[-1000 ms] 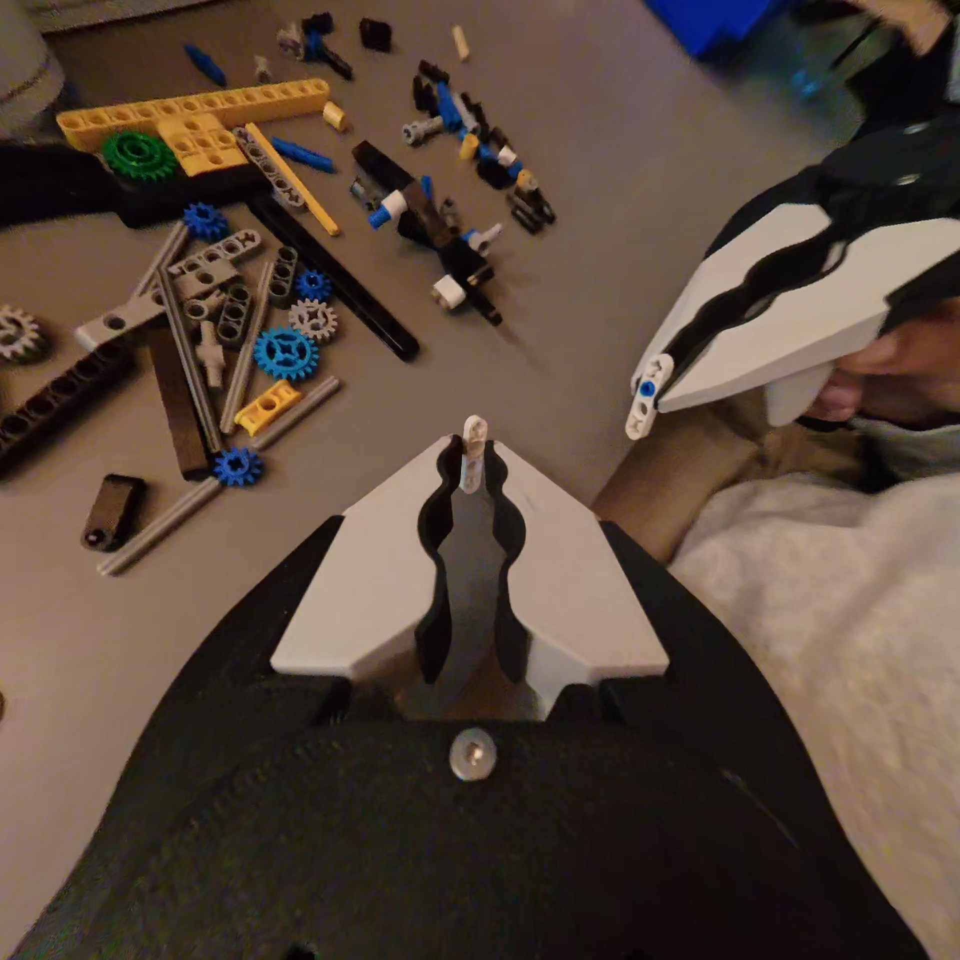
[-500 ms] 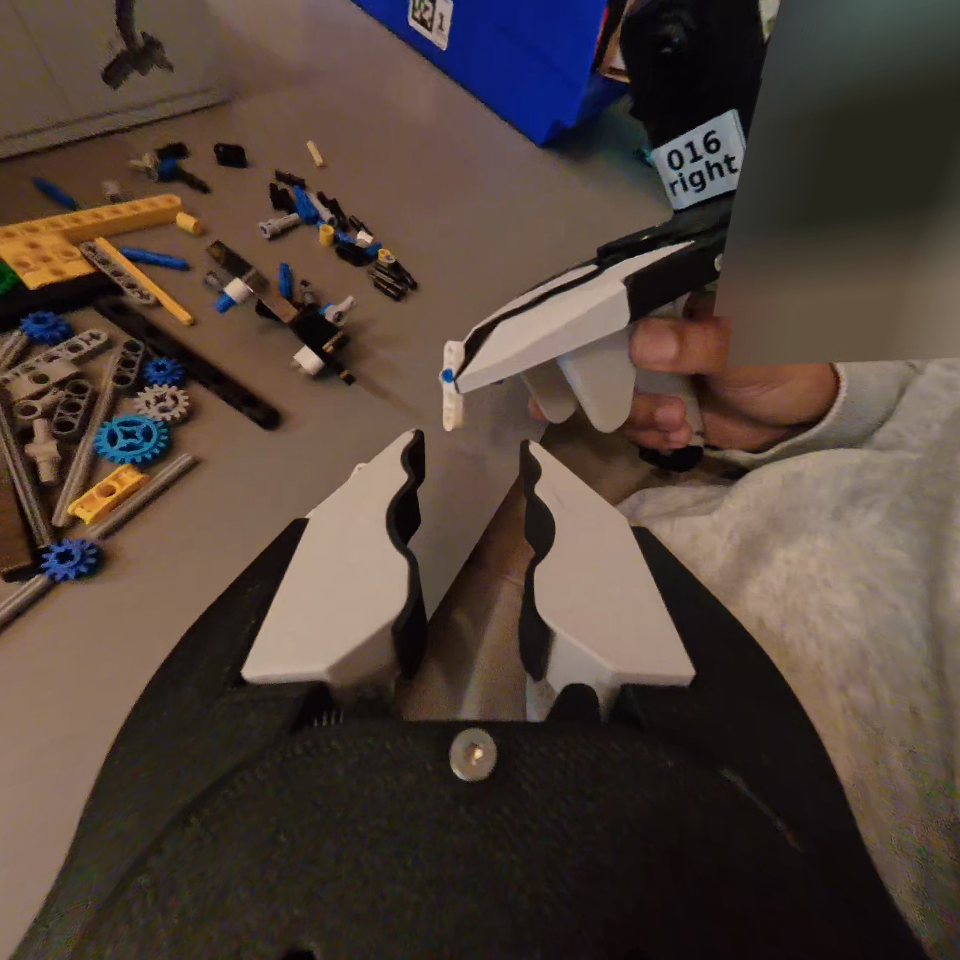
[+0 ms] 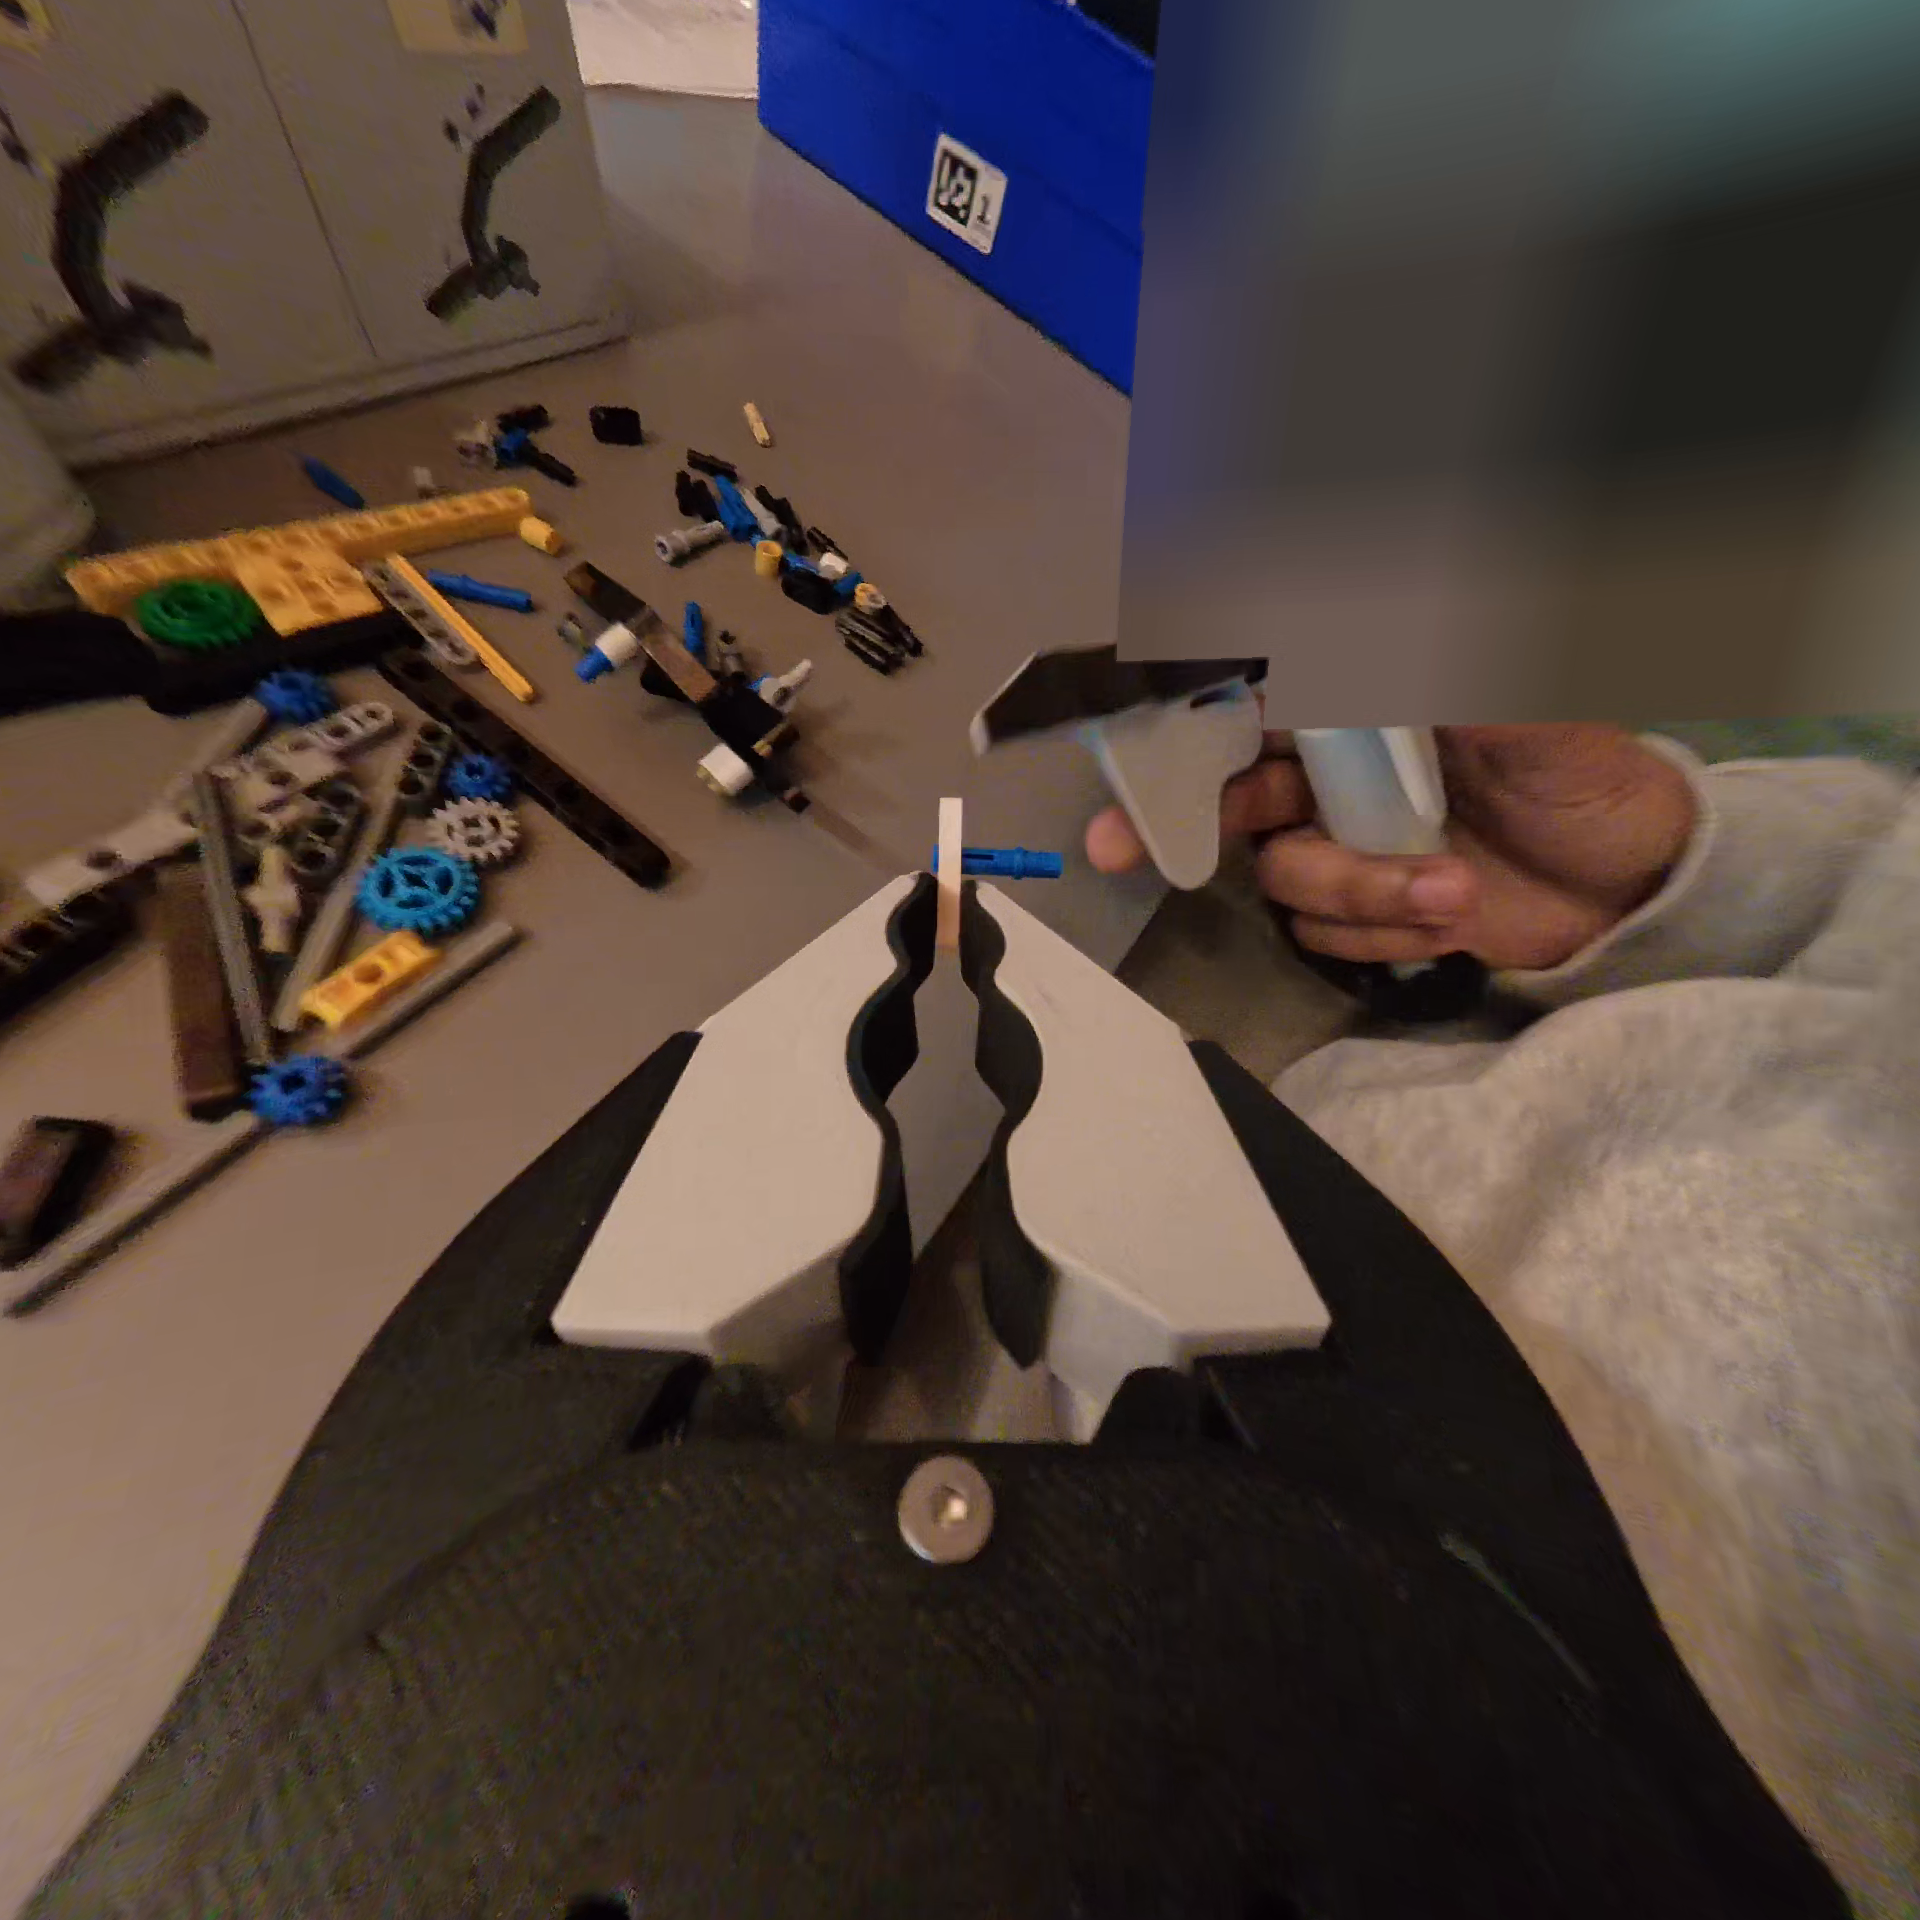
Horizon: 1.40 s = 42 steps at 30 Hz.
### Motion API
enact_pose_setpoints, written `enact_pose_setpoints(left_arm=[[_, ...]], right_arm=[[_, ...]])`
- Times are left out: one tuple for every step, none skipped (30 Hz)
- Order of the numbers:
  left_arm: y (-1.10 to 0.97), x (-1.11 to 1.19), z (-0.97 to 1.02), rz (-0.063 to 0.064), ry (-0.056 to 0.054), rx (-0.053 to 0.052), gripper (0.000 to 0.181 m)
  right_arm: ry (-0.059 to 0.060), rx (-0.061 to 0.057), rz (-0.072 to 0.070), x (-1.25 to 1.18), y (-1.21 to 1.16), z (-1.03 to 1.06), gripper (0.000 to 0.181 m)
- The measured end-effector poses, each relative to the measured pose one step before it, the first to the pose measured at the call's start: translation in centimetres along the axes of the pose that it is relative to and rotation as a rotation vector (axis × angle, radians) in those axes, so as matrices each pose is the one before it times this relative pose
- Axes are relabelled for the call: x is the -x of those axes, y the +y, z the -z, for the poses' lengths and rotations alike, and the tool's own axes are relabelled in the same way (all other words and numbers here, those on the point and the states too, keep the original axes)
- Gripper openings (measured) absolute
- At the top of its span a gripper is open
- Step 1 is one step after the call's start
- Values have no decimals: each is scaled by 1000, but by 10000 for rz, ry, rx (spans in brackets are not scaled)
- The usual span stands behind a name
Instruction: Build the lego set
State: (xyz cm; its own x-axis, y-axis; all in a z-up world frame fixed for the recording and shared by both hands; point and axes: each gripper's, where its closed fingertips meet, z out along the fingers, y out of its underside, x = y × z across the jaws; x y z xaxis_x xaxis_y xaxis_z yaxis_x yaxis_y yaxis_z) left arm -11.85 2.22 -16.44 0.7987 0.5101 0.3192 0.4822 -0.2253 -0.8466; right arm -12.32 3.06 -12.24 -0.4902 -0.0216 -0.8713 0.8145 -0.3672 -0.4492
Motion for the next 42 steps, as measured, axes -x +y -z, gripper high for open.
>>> enact_pose_setpoints(left_arm=[[-47,-253,72,639,491,-98,2],[-117,-396,68,717,591,-118,1],[-180,-429,54,708,592,-139,1],[-274,-518,60,609,587,-175,1],[-315,-417,41,453,434,-182,1],[-216,-430,1,260,348,-117,1],[-93,-319,-41,121,211,-39,1],[-11,-286,-66,-26,121,1,1],[84,-241,-84,-95,68,53,1],[113,-209,-104,-88,42,71,1],[112,-257,-88,-38,108,62,1],[89,-187,-82,15,97,46,1],[2,-191,-43,-7,104,-18,1],[40,-318,-49,-40,183,4,1],[94,-280,-59,-4,153,55,1],[63,-260,-62,-32,120,27,1],[39,-278,-71,-58,138,0,1],[78,-138,-90,-31,65,45,1],[1,-63,-85,-10,27,-11,1],[-92,-193,-64,-4,116,-44,1],[-68,-189,-58,47,119,-27,1],[-134,-60,-23,65,53,-56,1],[-174,-59,16,34,46,-91,1],[-148,-56,28,65,64,-66,1],[-131,-23,26,59,38,-69,1],[-113,-47,13,-7,20,-71,1],[-24,-169,-29,-68,52,-18,1],[47,-77,-78,-110,-48,34,1],[-57,-29,-52,-160,-104,-27,1],[-25,-68,-38,-135,-69,8,1],[-10,1,-19,-111,-94,25,1],[-14,93,-9,-157,-146,5,1],[40,34,-9,-194,-124,34,1],[27,33,-29,-175,-135,28,1],[44,139,-19,-236,-218,35,1],[58,4,-10,-315,-151,45,1],[17,-4,-3,-215,-114,35,2],[-29,3,26,-106,-61,16,2],[-53,-127,60,-22,85,-25,2],[-44,-139,56,68,134,-40,2],[-17,-74,35,95,97,-45,1],[6,-49,43,39,53,-38,1]], right_arm=[[-381,-115,573,662,-532,462,38],[-128,40,742,287,-256,388,37],[124,171,787,-83,-5,274,38],[167,269,791,-159,202,107,44],[202,353,718,-197,378,-42,47],[165,367,553,-68,415,-152,52],[-46,248,454,301,296,-254,56],[-99,154,322,366,192,-284,57],[-107,84,196,349,124,-251,57],[-105,-24,62,260,12,-171,54],[-148,-118,-62,247,-87,-65,49],[-251,-203,-149,332,-186,28,43],[-243,-125,-194,265,-99,54,34],[-183,-13,-120,225,14,99,24],[44,6,44,-15,29,95,18],[65,72,211,-1,100,113,13],[-51,145,198,180,184,39,11],[-156,24,76,323,-3,-23,14],[-192,-32,-36,323,-72,-35,20],[-186,-47,-73,279,-50,-37,21],[-159,-122,-39,233,-149,35,21],[-155,-74,-39,200,-109,53,25],[-121,-15,-77,136,-41,41,27],[-139,-21,-53,195,-54,34,30],[-27,-53,-36,46,-94,32,31],[77,-16,-14,-101,-21,21,28],[58,15,26,-70,31,1,23],[-15,-35,48,63,-41,-6,22],[-11,-63,-38,47,-86,-2,22],[-50,-52,-79,73,-74,19,22],[-12,-11,-94,9,-37,22,22],[51,10,-47,-70,9,-2,22],[42,16,28,-31,41,14,21],[37,-10,40,-49,5,38,20],[88,32,44,-130,63,16,21],[20,39,54,-10,43,22,20],[10,9,55,34,8,1,20],[40,-24,51,5,-17,-26,20],[-53,-61,0,120,-49,-24,20],[-95,-60,-67,155,-47,-19,20],[-35,-42,20,80,-17,-30,20],[-19,-49,76,59,21,-24,20]])
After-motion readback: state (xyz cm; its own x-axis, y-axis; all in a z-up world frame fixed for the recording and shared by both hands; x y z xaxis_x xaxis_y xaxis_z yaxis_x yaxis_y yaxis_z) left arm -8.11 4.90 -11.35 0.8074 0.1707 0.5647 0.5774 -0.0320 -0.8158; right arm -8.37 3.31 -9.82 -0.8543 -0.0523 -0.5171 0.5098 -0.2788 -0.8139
